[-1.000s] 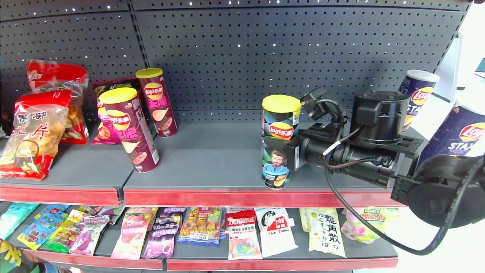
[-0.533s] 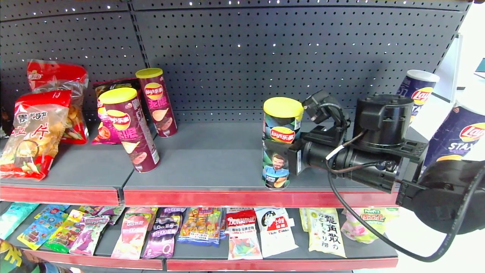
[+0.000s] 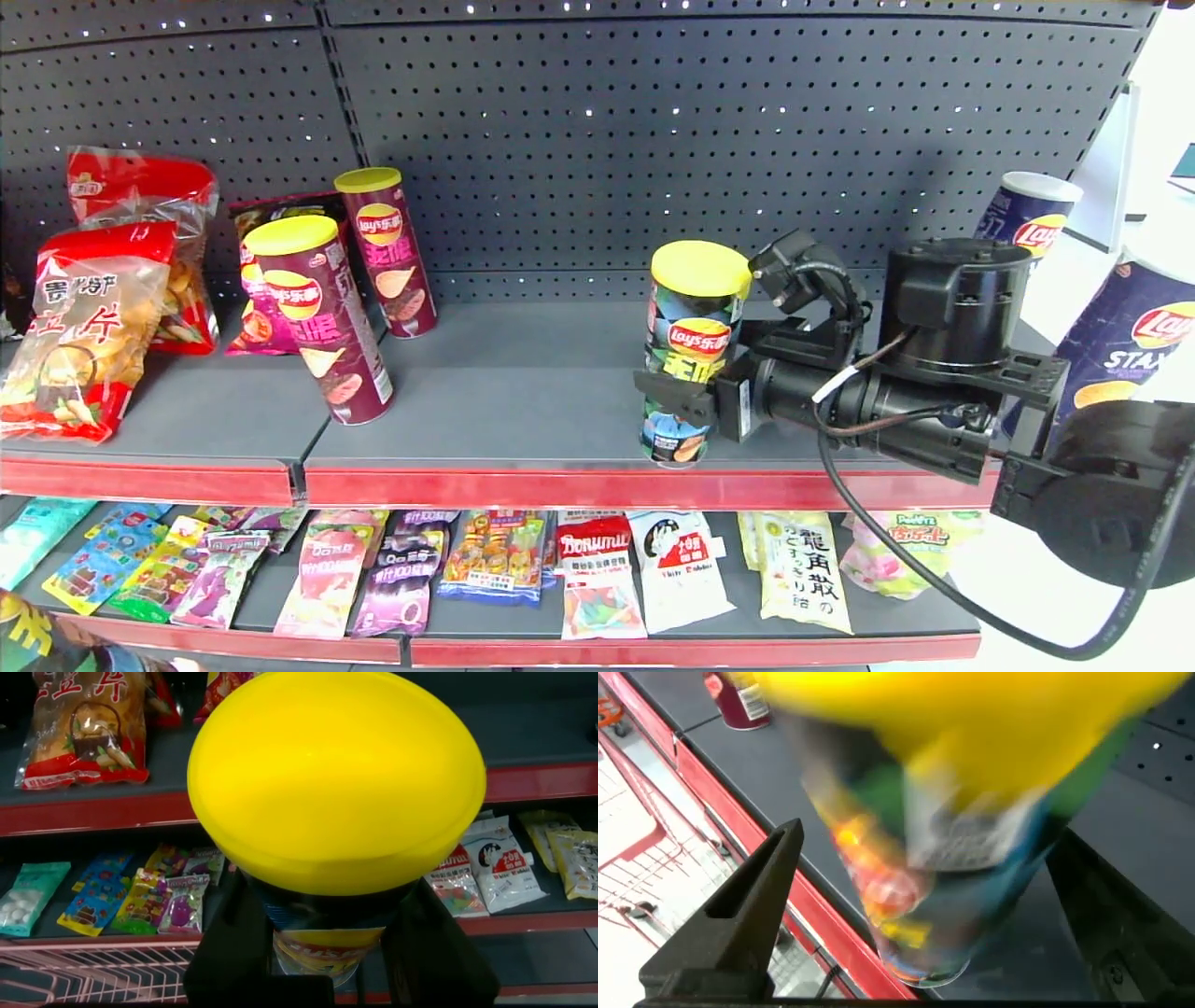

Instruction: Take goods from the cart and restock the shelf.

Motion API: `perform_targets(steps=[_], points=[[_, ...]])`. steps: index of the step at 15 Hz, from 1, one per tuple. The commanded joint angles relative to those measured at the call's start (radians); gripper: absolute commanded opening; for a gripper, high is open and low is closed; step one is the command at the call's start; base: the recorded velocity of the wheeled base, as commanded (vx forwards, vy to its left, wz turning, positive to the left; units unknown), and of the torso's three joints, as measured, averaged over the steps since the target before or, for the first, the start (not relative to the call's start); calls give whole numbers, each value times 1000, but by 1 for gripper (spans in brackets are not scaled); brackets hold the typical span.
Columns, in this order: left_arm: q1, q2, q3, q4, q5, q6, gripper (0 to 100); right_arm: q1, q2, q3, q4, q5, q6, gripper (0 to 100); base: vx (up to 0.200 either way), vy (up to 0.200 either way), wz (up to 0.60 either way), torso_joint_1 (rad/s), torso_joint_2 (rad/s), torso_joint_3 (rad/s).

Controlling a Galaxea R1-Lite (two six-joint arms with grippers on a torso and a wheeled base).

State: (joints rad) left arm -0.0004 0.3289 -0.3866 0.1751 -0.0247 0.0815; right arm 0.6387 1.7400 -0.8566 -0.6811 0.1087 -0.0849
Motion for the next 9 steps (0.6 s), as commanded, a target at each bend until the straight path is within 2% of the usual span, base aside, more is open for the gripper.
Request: perform_targets(steps=[1,3,7,8,9], points=[[0,1,0,0,0,0,0,-4,-27,16,-2,-3,1,100,0,0,0,0,0,0],[0,2,-2,0,0,0,0,-16,-62,51,-2,-6,2,100,0,0,0,0,0,0],[0,4,-3,-2,-18,0,0,-47,-318,320,3,-15,-6,100,0,0,0,0,0,0],[0,5,-5,-2,-21,0,0,-45,-358,347,6,-23,-9,100,0,0,0,0,0,0],[0,10,-5,-2,-29,0,0,-48,-511,458,18,-73,-27,100,0,0,0,0,0,0]])
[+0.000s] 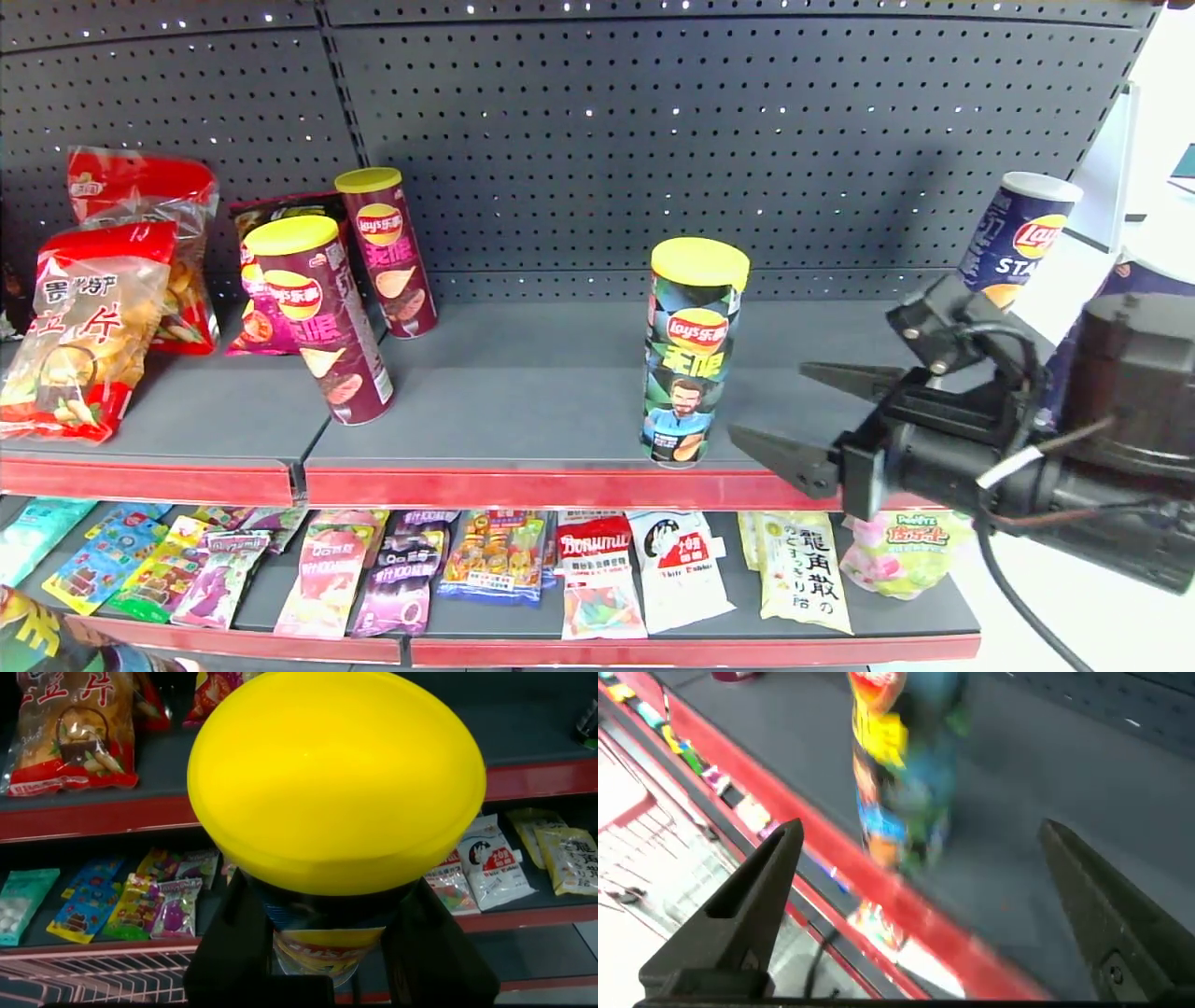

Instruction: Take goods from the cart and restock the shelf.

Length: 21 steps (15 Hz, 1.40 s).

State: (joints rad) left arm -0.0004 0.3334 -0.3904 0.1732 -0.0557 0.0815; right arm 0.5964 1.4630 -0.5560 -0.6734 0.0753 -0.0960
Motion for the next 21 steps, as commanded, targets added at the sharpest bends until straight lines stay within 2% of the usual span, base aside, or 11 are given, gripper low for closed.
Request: perform_targets(steps=[1,2,6,7,8,9,10,12,16,19,21], points=[[0,7,-1,0,-9,0,0,-24,-352,226,40,-83,-28,100,0,0,0,0,0,0],[0,9,-4,-1,-13,0,0,-44,-423,258,72,-103,-36,100,0,0,0,0,0,0],[0,47,-42,-1,-36,0,0,-320,-960,222,637,-123,-57,100,0,0,0,0,0,0],[0,47,-41,3,-55,14,0,-449,-1092,199,824,-158,-57,100,0,0,0,0,0,0],[0,49,-38,3,-58,15,0,-529,-1147,209,874,-172,-54,100,0,0,0,0,0,0],[0,49,-38,3,-58,15,0,-529,-1147,209,874,-172,-54,100,0,0,0,0,0,0],[-1,42,-31,3,-64,15,0,-667,-1201,229,913,-173,-53,100,0,0,0,0,0,0],[-1,35,-22,2,-88,15,0,-765,-1273,281,920,-152,-59,100,0,0,0,0,0,0],[-1,27,-24,-1,-108,12,0,-673,-1300,309,900,69,-27,100,0,0,0,0,0,0],[-1,-1,-5,0,-110,12,0,-593,-1463,432,899,55,2,100,0,0,0,0,0,0],[0,-31,7,3,-111,12,0,-595,-1463,427,899,-104,39,100,0,0,0,0,0,0]])
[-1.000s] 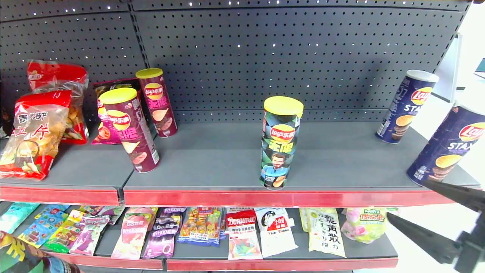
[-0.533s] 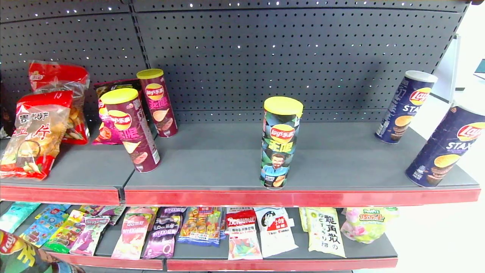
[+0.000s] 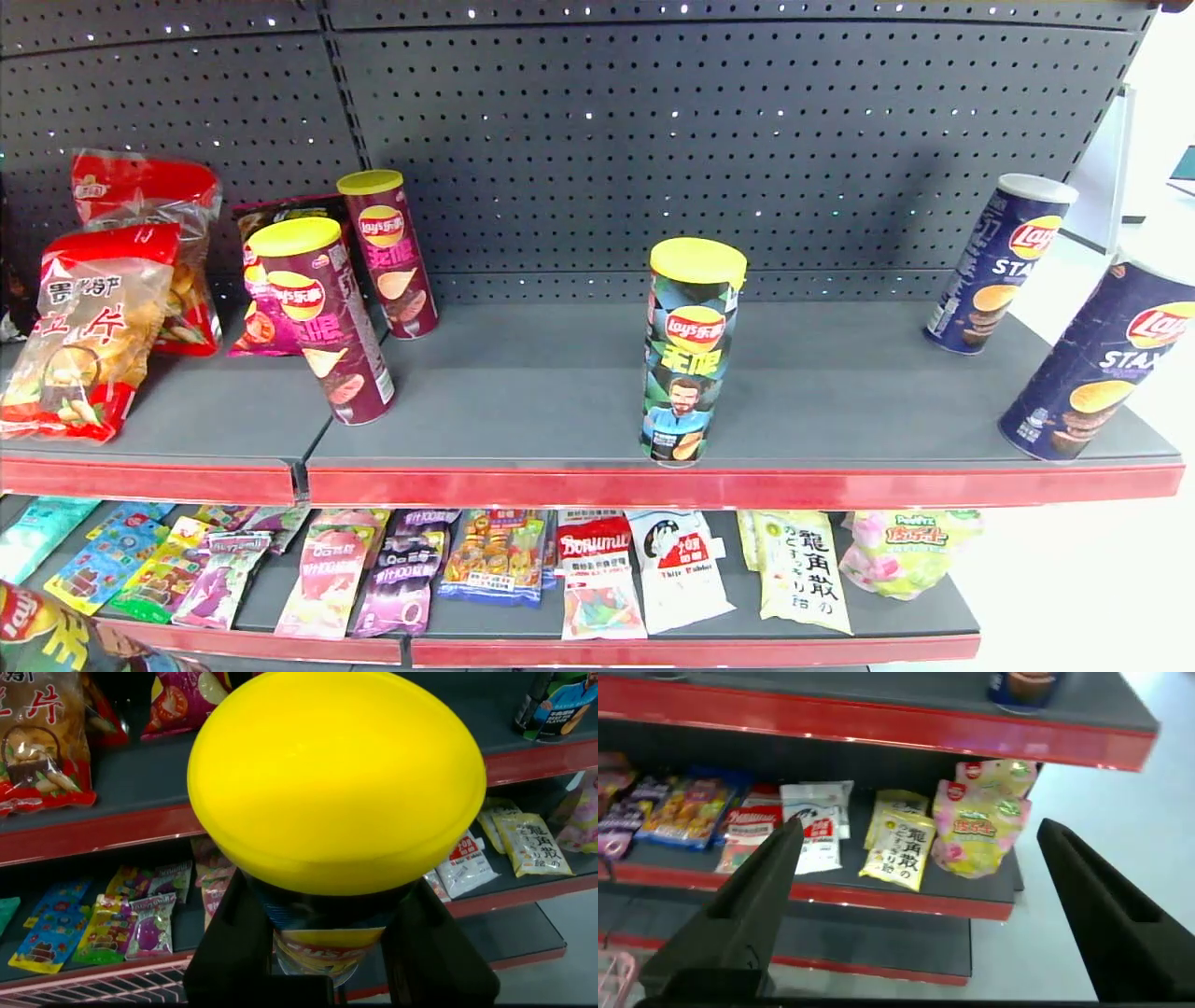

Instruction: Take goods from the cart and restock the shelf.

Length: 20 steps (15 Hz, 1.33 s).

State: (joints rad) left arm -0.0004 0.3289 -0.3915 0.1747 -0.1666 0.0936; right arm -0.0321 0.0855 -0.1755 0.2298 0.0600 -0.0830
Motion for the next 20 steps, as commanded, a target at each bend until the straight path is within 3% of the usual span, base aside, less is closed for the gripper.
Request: perform_targets(steps=[1,4,11,12,14,20], points=[[0,-34,16,2,-4,0,0,34,-86,51,-10,-126,34,100,0,0,0,0,0,0],[-1,-76,34,3,-8,0,0,35,-84,113,-148,67,26,100,0,0,0,0,0,0],[0,-87,29,0,-17,0,0,34,-82,126,-179,17,34,100,0,0,0,0,0,0],[0,-88,31,0,-19,0,0,35,-84,176,-224,15,31,100,0,0,0,0,0,0],[0,-87,26,-1,-19,0,0,34,-84,176,-231,-26,83,100,0,0,0,0,0,0],[0,-96,34,-1,-17,0,0,35,-84,176,-230,-22,89,100,0,0,0,0,0,0]])
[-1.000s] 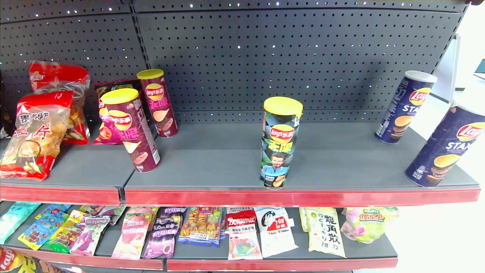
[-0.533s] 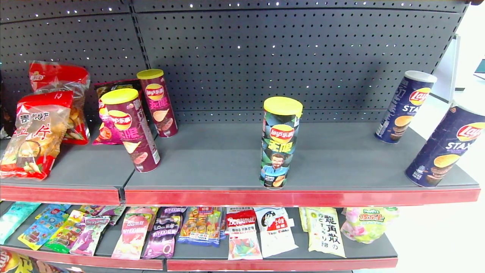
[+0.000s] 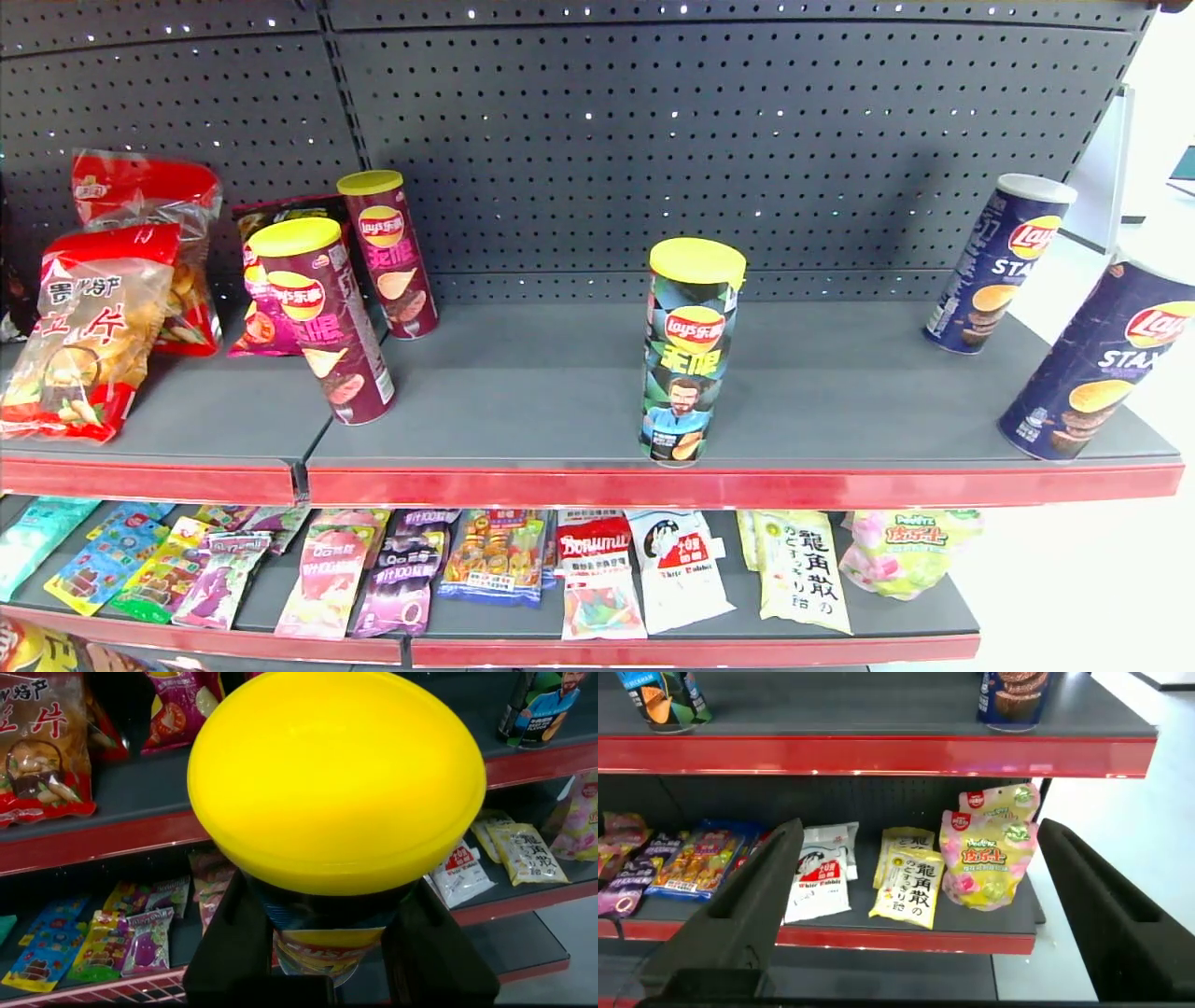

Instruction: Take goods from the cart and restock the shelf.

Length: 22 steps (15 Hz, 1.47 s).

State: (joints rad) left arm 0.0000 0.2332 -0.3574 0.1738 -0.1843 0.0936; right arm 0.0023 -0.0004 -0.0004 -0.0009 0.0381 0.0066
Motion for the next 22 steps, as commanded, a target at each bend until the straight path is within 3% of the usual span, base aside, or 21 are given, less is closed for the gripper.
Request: perform_targets(steps=[1,4,9,13,14,15,18,22], points=[[0,0,0,0,0,-2,0,1,2,-1,-1,0,0,100,0,0,-600,2,-2,2],[0,5,-2,0,-1,-2,0,1,2,-1,-1,0,0,100,0,0,-600,2,-1,2],[-2,49,-15,-2,-15,0,0,1,2,0,1,0,0,100,0,0,0,0,0,0],[-2,308,-158,-5,-165,6,0,1,2,0,-1,0,1,100,0,0,0,0,0,0],[-5,436,-230,-7,-241,17,0,1,2,0,-1,0,1,100,0,0,0,0,0,0],[-6,517,-268,-28,-271,37,0,1,2,0,-1,0,1,100,0,0,0,0,0,0],[-23,782,-357,-241,-277,52,0,1,2,0,-1,0,1,100,0,0,0,0,0,0],[-112,1069,-468,-481,-250,46,0,1,2,0,-1,0,1,100,0,0,0,0,0,0]])
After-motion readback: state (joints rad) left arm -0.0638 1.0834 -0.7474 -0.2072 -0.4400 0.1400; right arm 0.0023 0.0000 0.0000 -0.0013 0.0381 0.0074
